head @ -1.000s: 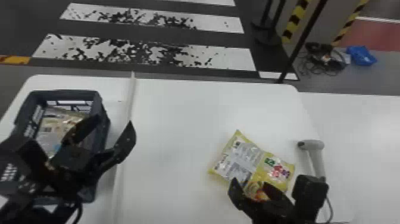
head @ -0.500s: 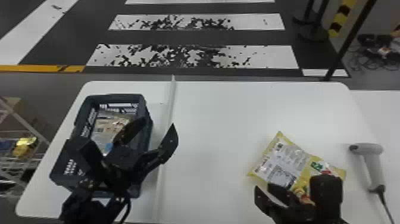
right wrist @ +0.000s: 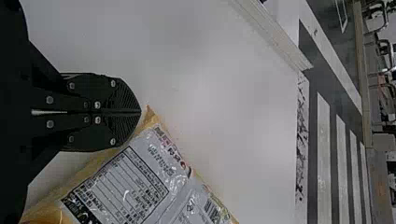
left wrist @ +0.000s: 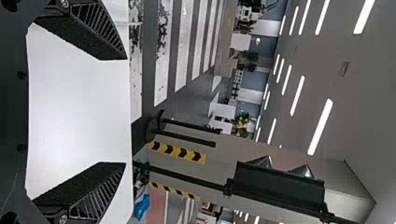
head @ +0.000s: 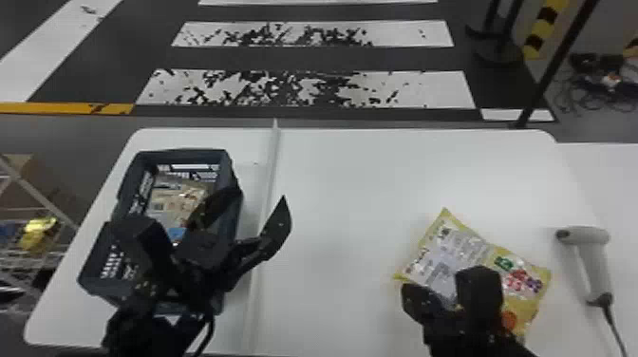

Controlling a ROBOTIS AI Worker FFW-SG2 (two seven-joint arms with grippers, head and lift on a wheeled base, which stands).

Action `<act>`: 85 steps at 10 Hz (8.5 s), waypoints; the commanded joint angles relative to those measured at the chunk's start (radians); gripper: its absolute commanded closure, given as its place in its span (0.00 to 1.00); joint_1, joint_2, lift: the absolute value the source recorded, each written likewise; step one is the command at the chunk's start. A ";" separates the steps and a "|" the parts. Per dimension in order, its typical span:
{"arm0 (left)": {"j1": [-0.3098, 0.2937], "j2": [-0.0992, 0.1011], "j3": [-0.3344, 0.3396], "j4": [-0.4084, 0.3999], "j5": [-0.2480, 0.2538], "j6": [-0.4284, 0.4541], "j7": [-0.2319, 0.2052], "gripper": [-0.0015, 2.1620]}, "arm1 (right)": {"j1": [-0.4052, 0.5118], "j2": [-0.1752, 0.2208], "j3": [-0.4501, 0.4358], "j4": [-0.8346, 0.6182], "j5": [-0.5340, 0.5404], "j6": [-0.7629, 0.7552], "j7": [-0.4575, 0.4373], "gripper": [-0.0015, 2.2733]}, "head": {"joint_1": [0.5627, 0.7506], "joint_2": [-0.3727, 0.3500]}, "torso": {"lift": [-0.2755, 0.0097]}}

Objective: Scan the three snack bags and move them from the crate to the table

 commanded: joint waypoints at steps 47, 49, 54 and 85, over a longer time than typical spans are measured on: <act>0.015 0.055 -0.144 -0.014 -0.054 -0.184 0.278 0.03 | 0.046 0.012 -0.554 0.006 -0.143 -0.170 0.024 0.02 | 0.70 0.14 | 0.75; 0.015 0.055 -0.142 -0.007 -0.055 -0.184 0.280 0.03 | -0.001 -0.026 -0.555 0.132 -0.099 -0.213 0.031 0.02 | 0.70 0.06 | 0.75; 0.028 0.071 -0.144 0.001 -0.066 -0.172 0.278 0.03 | -0.184 -0.098 -0.552 0.433 -0.056 -0.201 0.163 0.16 | 0.70 0.03 | 0.75; 0.054 0.081 -0.167 -0.001 -0.091 -0.193 0.280 0.03 | -0.021 0.008 -0.624 -0.098 -0.149 0.167 0.122 0.99 | 0.70 0.09 | 0.75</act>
